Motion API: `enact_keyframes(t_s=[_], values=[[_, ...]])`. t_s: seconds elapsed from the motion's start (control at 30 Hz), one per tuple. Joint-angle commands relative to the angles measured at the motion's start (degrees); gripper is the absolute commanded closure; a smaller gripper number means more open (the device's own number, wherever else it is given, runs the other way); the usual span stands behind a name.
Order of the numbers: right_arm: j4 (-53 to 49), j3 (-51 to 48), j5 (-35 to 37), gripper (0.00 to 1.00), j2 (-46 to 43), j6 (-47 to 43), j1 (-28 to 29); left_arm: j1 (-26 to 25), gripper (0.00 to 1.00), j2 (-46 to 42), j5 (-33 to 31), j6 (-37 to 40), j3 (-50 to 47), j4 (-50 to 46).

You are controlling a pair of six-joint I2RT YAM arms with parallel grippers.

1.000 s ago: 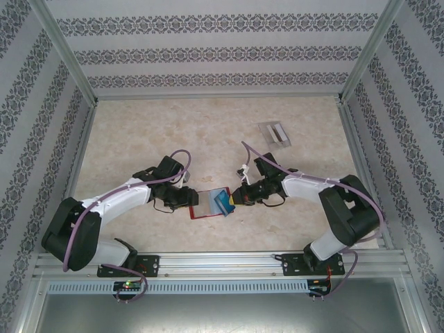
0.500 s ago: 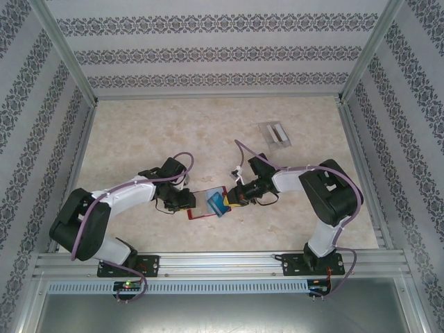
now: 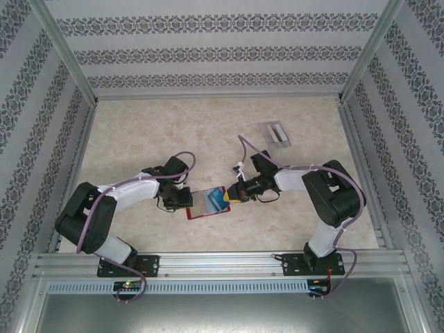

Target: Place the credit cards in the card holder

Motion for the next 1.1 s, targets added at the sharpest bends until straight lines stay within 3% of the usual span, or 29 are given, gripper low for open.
enact_keyframes(t_s=[0.0,0.83,1.07], values=[[1.44,2.56,-1.6,1.0,1.41,-0.2,1.4,0.46,0.83,0.72,-2.93,-0.99,0.77,-2.32],[3.53,2.32,0.68,1.0,6.62,0.76,2.29,-0.02,0.85,-1.0,-2.74,-1.08,0.38,-2.53],[14.1,1.32,5.67,1.0,6.97,9.04,4.42,-0.56,0.85,-0.53,-2.47,-1.21,0.1,-1.69]])
